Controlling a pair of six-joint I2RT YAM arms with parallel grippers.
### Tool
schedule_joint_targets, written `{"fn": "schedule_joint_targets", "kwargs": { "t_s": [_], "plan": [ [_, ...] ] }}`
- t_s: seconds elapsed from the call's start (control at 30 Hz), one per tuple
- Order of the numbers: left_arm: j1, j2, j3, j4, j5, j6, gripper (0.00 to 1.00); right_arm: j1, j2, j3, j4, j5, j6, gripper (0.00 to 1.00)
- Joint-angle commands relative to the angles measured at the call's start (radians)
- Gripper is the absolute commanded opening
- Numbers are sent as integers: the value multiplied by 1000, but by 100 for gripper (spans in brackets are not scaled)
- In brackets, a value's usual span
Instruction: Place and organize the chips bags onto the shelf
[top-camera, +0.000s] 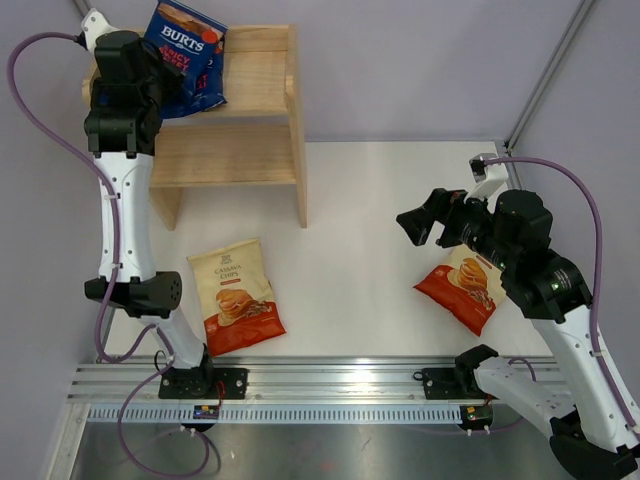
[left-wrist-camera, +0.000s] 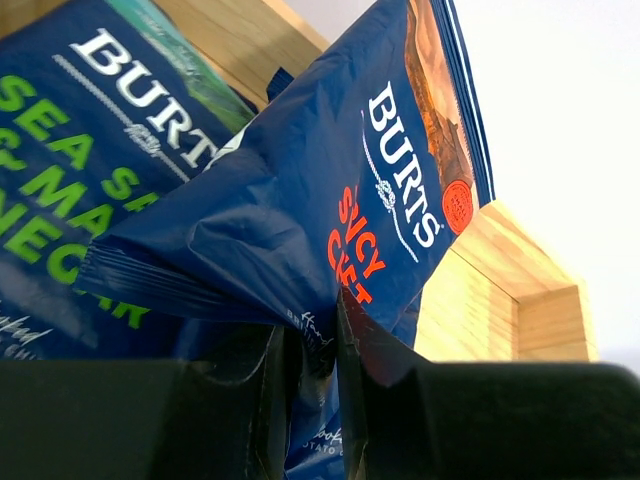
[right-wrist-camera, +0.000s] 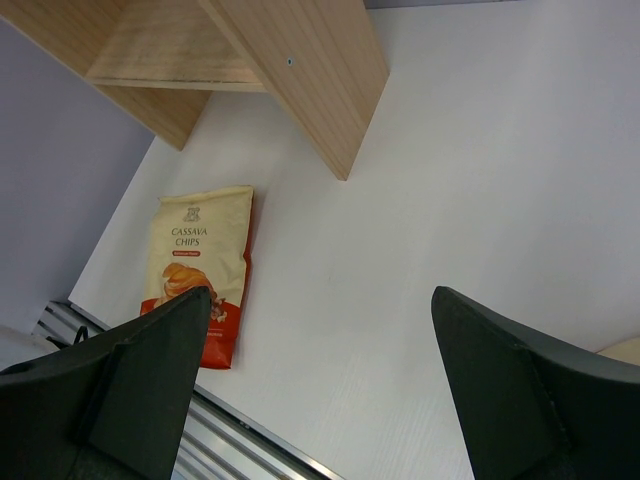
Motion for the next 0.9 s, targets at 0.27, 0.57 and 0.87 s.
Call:
{"fn": "schedule_joint_targets", "kwargs": {
  "t_s": [0.27, 0.57, 0.87],
  "plan": [
    [23, -5, 42, 93, 189, -49, 0, 6, 9, 36, 21, 8, 7, 99],
    [22, -77, 1, 119, 212, -238, 0, 5, 18, 28, 36, -9, 22, 99],
    [-33, -133, -97, 73, 171, -322, 0, 6, 12, 24, 38, -6, 30, 99]
  ]
}}
